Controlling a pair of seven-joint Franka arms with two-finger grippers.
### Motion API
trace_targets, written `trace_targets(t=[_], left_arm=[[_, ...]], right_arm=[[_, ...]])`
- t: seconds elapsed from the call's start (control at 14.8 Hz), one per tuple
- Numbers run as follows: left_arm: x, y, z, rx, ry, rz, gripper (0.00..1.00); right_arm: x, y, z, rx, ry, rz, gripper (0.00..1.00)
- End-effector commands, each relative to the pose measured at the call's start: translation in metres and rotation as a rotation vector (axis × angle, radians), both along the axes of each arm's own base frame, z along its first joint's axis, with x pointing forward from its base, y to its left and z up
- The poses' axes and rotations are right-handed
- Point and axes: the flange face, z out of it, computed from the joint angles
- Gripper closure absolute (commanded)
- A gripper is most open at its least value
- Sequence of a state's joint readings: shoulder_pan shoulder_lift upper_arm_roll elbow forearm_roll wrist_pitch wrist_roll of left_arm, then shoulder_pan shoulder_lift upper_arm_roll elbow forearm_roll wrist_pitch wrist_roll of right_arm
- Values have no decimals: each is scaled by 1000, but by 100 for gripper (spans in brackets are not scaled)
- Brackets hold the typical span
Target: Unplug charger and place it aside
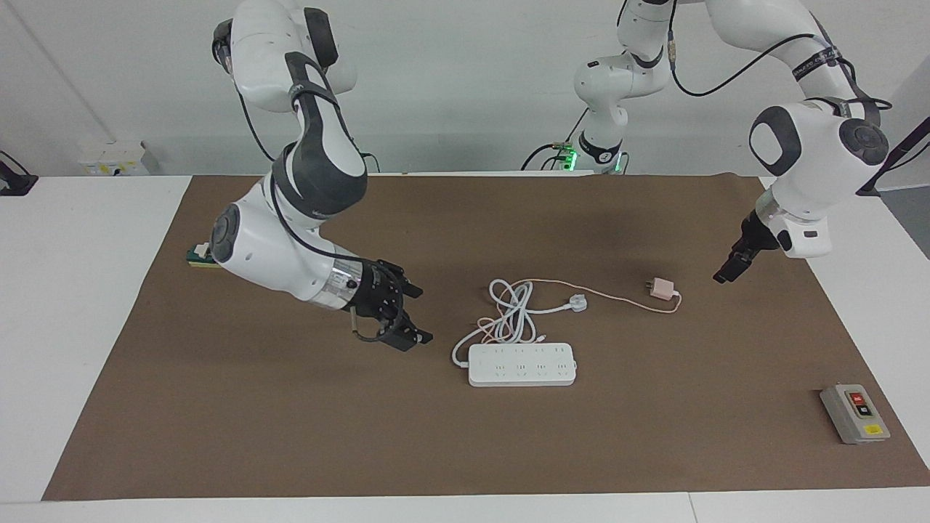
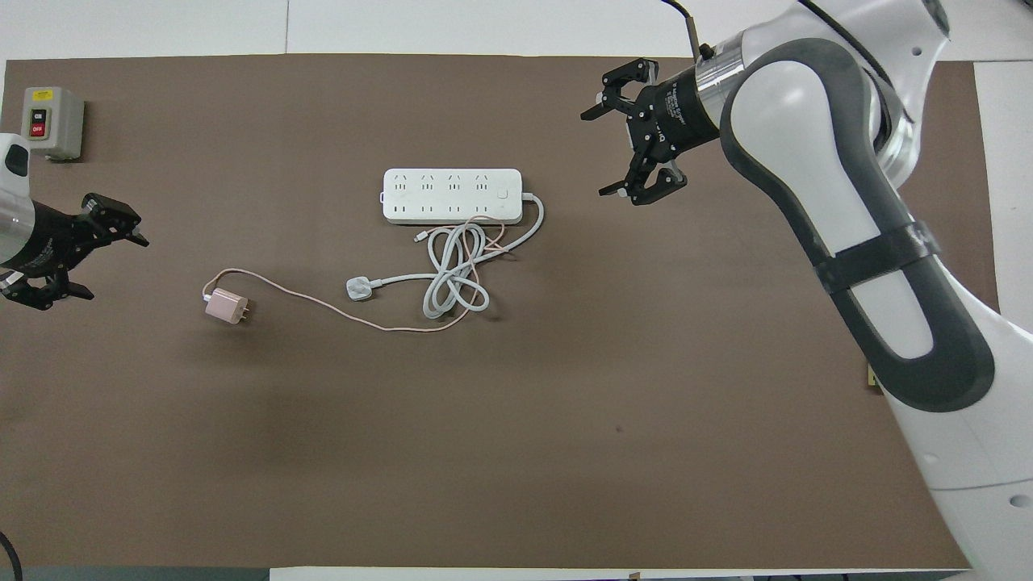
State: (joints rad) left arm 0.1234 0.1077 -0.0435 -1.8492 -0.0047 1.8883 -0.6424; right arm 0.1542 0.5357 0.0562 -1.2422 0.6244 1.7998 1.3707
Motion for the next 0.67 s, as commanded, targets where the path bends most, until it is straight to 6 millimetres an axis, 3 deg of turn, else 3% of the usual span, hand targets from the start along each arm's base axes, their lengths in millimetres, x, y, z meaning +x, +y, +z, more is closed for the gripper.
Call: trace_targets(t=[0.0,0.27,0.54,0.61], left_arm=[[-3,-6,33,0,23,-145,0],[-5,-21,65,-15,39,-391,0],[-30,-48,100,-34,53,-635,0],[-34,-47,106,-40,51,-702,0]], right_arm=[[-23,-16,34,-87,-50,92,0],[-48,-46,73,-188,-140,339,0],[-73,-75,104,-299,-268,714,0],[-77,-85,111,-319,-289,772,0]])
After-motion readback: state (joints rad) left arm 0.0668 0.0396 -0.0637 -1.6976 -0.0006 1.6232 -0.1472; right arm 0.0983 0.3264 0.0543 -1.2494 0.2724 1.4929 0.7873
